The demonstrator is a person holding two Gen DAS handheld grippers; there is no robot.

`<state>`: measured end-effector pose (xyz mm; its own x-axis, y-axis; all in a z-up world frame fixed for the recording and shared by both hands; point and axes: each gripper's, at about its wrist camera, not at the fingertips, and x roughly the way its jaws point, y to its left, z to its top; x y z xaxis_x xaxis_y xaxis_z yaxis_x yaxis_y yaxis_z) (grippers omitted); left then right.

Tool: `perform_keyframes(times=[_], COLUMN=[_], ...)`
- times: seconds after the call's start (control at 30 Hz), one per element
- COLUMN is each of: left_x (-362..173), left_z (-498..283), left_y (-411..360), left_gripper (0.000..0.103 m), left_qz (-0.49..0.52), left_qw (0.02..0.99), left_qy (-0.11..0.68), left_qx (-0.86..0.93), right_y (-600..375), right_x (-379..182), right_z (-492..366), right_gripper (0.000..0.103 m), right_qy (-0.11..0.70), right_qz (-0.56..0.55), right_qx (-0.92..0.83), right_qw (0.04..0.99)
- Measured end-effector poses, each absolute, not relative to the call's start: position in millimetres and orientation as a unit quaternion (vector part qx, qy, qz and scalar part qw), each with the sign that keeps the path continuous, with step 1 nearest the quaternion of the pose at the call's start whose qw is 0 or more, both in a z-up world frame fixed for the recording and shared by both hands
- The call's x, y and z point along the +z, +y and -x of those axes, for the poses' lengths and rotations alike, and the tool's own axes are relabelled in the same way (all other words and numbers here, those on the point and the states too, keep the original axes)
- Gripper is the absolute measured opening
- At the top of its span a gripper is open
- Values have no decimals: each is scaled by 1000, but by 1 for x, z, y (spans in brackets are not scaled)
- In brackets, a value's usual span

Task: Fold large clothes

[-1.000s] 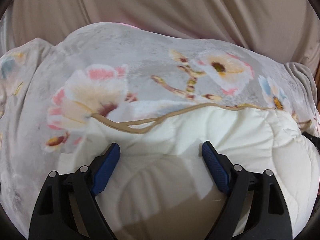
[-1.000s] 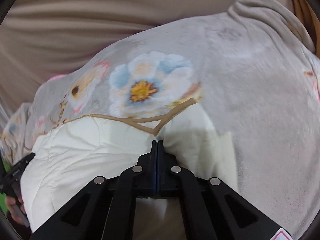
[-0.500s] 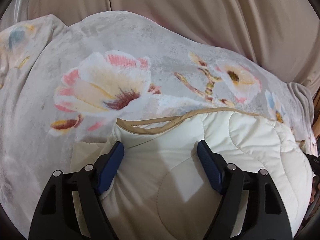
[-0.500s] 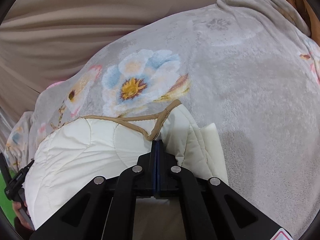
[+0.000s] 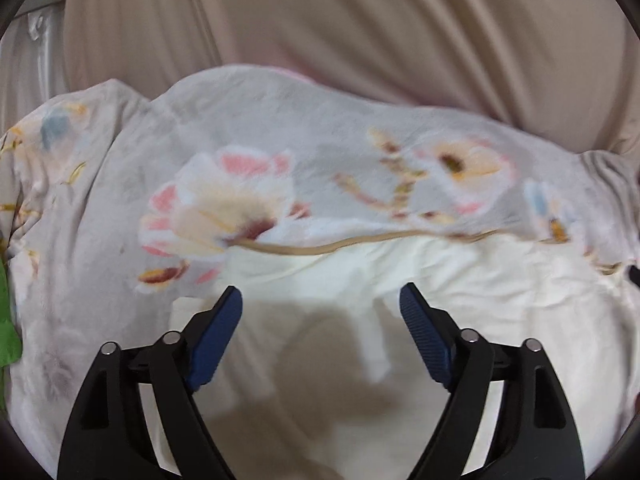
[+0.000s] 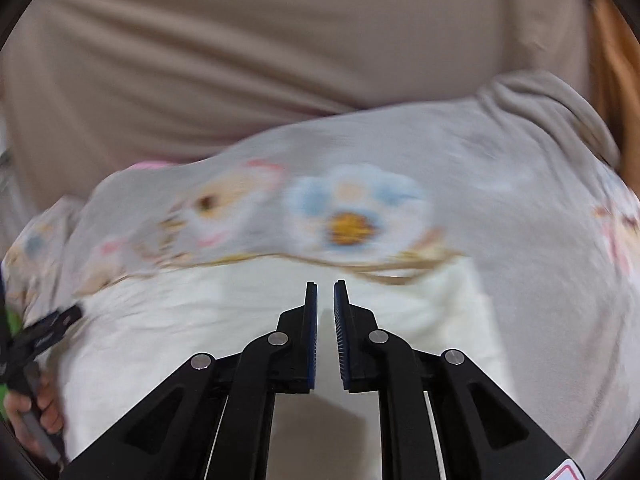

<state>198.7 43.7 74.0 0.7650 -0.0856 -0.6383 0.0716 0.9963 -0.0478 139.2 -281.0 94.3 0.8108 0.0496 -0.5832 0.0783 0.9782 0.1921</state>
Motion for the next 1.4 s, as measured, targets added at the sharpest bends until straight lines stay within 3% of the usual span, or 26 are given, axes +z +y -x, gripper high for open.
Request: perform_keyframes(times=[0.03,0.17,0.27,0.63,0.73,0.9,0.97,1.03,1.1,1.2,1.27,1.3,1.33,1.37,1.4], left_x=[79,84,71,43,40,42,50,62,69,62,50,44,41,44,50], left_z=[-196,-204,-224,-245,-246,-245,-238,-227,-224,-240,-251,-256,-257,-254,-250], left_y=[38,7,2,48,43,47,59,82,107,124,121,117,115,113,112], left_gripper=[90,90,90,91,92,92,92,94,96,95,84,61,45,37,19], left_qz=[8,-31,-60,-16,-29,-22,-1,47,102,159,164,164,164,162,159], left_qw=[940,941,936,923,923,922,924,930,927,907,894,887,885,890,897], left_qy=[337,333,345,383,384,386,382,365,361,389,415,430,433,425,410], left_qx=[-47,-45,-11,22,28,24,12,-6,-17,-23,-29,-34,-41,-41,-43], right_y=[-257,-158,-137,-353,-374,-354,-356,-367,-378,-388,-385,-382,-379,-377,-375], right_x=[98,84,63,45,35,41,54,64,71,59,44,41,43,51,62], right_z=[-142,-164,-184,-183,-175,-173,-164,-150,-140,-152,-163,-166,-164,-157,-148], right_gripper=[12,12,3,0,0,0,7,41,56,56,39,20,12,10,9], right_qy=[310,341,371,386,390,385,358,329,309,340,373,380,373,352,326], right_qz=[-83,8,49,-116,-147,-89,-105,-126,-130,-143,-147,-148,-151,-152,-152], right_qx=[17,113,109,-102,-91,-120,-115,-111,-133,-125,-105,-93,-89,-84,-81], right_qw=[947,933,921,909,904,911,920,929,933,921,910,908,911,920,930])
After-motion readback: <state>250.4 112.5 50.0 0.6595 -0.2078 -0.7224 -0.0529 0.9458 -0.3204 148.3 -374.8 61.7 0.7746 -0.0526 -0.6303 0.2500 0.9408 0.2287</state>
